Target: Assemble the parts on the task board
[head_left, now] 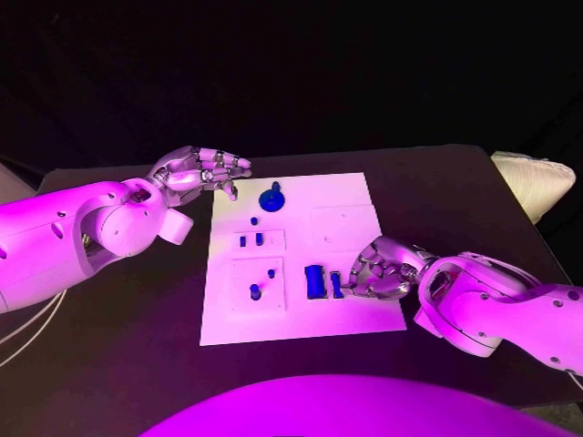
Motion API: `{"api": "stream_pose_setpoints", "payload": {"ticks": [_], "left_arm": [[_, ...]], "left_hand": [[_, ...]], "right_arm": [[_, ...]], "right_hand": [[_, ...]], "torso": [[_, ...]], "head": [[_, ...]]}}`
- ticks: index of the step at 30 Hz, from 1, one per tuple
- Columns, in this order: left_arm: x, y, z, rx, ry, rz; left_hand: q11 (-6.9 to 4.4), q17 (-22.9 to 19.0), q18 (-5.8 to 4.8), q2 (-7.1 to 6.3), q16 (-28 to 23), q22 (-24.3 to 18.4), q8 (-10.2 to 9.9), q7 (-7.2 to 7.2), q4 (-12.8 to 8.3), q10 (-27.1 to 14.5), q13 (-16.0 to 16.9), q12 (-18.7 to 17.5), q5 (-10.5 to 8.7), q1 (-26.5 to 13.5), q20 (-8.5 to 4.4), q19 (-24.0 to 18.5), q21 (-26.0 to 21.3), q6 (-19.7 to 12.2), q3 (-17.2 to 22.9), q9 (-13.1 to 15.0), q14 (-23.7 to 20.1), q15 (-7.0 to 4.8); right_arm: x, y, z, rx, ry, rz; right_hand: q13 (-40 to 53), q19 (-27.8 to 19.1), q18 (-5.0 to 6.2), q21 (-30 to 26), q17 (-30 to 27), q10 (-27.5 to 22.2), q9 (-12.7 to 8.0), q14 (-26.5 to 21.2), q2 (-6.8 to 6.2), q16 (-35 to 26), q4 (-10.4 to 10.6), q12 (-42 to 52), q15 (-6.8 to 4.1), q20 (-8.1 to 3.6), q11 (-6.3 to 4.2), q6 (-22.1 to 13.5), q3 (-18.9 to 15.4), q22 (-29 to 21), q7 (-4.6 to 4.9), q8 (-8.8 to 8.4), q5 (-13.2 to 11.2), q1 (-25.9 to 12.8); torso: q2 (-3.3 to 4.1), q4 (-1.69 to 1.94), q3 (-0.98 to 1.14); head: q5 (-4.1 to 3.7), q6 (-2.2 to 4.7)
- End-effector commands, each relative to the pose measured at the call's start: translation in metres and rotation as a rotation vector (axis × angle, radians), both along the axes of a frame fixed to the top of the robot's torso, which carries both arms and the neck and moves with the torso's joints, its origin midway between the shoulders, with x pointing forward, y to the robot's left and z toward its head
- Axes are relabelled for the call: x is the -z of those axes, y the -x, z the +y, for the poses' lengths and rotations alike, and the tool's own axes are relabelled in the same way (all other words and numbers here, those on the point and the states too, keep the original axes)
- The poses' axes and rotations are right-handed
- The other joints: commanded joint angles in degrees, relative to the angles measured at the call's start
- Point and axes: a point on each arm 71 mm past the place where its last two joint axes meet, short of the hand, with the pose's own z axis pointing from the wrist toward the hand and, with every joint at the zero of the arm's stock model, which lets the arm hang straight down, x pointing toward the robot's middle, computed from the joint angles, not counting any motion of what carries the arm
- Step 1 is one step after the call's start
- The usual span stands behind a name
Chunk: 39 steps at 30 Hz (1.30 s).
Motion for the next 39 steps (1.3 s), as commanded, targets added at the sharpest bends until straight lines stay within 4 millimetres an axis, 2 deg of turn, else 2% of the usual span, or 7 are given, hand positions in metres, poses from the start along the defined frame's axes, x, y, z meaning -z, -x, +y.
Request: {"api": "stream_pose_setpoints", "payload": {"ticks": [1, 5, 12, 18, 30, 39], "left_arm": [[-0.001, 0.0006, -0.0026, 0.017, 0.011, -0.003], [-0.001, 0.0007, -0.0026, 0.018, 0.011, -0.003], [-0.001, 0.0008, -0.0027, 0.019, 0.012, -0.003], [-0.001, 0.0009, -0.0019, 0.017, 0.011, -0.003], [-0.0009, 0.001, -0.0017, 0.018, 0.011, -0.002], [-0.0008, 0.0011, -0.0017, 0.019, 0.011, -0.002]], "left_hand": [[0.01, 0.0, 0.84, 0.71, -0.2, -0.1, 0.2, 0.02, 0.3, -0.3, 0.1, 0.3, 0.26, 0.1, -0.02, 0.3, -0.3, -0.5, 0.1, -0.1, -0.2, 0.19], [0.01, 0.0, 0.84, 0.71, -0.2, -0.1, 0.2, 0.02, 0.3, -0.3, 0.1, 0.3, 0.26, 0.1, -0.02, 0.3, -0.3, -0.5, 0.1, -0.1, -0.2, 0.19], [0.01, 0.0, 0.84, 0.71, -0.2, -0.1, 0.2, 0.02, 0.3, -0.3, 0.1, 0.3, 0.26, 0.1, -0.02, 0.3, -0.3, -0.5, 0.1, -0.1, -0.2, 0.19], [0.01, 0.0, 0.84, 0.71, -0.2, -0.1, 0.2, 0.02, 0.3, -0.3, 0.1, 0.3, 0.26, 0.1, -0.02, 0.3, -0.3, -0.5, 0.1, -0.1, -0.2, 0.19], [0.01, 0.0, 0.84, 0.71, -0.2, -0.1, 0.2, 0.02, 0.3, -0.3, 0.1, 0.3, 0.26, 0.1, -0.02, 0.3, -0.3, -0.5, 0.1, -0.1, -0.2, 0.19], [0.01, 0.0, 0.84, 0.71, -0.2, -0.1, 0.2, 0.02, 0.3, -0.3, 0.1, 0.3, 0.26, 0.1, -0.02, 0.3, -0.3, -0.5, 0.1, -0.1, -0.2, 0.19]], "right_arm": [[0.0018, 0.0012, 0.003, -0.042, -0.005, 0.02], [0.0038, -0.0002, 0.0026, -0.03, 0.019, 0.023], [0.0073, -0.0012, 0.0059, -0.022, 0.051, 0.023], [0.0102, -0.0005, 0.0086, -0.014, 0.061, 0.02], [0.0103, -0.0047, 0.0056, 0.057, 0.072, -0.022], [0.0108, -0.0055, 0.0066, 0.052, 0.069, -0.025]], "right_hand": [[14.8, 4.3, 0.15, -0.3, 14.9, 5.8, 0.3, 6.0, 0.08, 0.1, 0.2, -0.3, -0.09, -0.11, -0.06, 0.1, -1.2, 13.1, -0.25, 0.59, -0.8, 0.9], [14.8, 4.4, 0.08, 0.1, 14.9, 5.8, 0.6, 6.0, 0.62, 0.2, 0.7, -0.2, -0.23, -0.22, -0.25, 0.3, -2.5, 13.2, -0.49, 1.24, -1.1, 1.8], [14.9, 4.5, 0.03, 0.4, 15.1, 5.8, 1.5, 6.1, 1.11, 0.2, 1.0, 0.0, -0.63, -0.54, -0.75, 0.8, -4.2, 13.3, -1.08, 2.74, -1.8, 4.0], [14.9, 4.5, 0.0, 0.5, 15.1, 5.9, 2.1, 6.1, 1.8, 0.2, 1.4, 0.0, -0.86, -0.79, -0.99, 0.5, -5.8, 13.4, -1.34, 3.87, -5.1, 6.7], [15.1, 4.7, -0.18, 1.4, 15.1, 6.0, 2.4, 6.1, 3.24, 0.2, 2.1, 0.5, -1.0, -0.91, -1.18, 0.7, -6.1, 13.6, -1.56, 4.65, -4.8, 7.0], [15.1, 4.7, -0.13, 1.2, 15.1, 6.0, 2.5, 6.1, 3.11, 0.2, 2.0, 0.5, -1.04, -0.94, -1.23, 0.6, -6.3, 13.5, -1.62, 4.78, -4.7, 7.1]], "torso": [[0.03, 0.05, -0.02], [0.04, 0.07, -0.07], [0.04, 0.12, -0.03], [0.05, 0.11, 0.0], [0.06, 0.05, 0.0], [-0.04, 0.0, -0.09]], "head": [[-0.06, 0.0], [-0.1, 0.0], [-0.01, 0.0], [0.06, 0.0], [0.02, 0.0], [0.08, 0.0]]}}
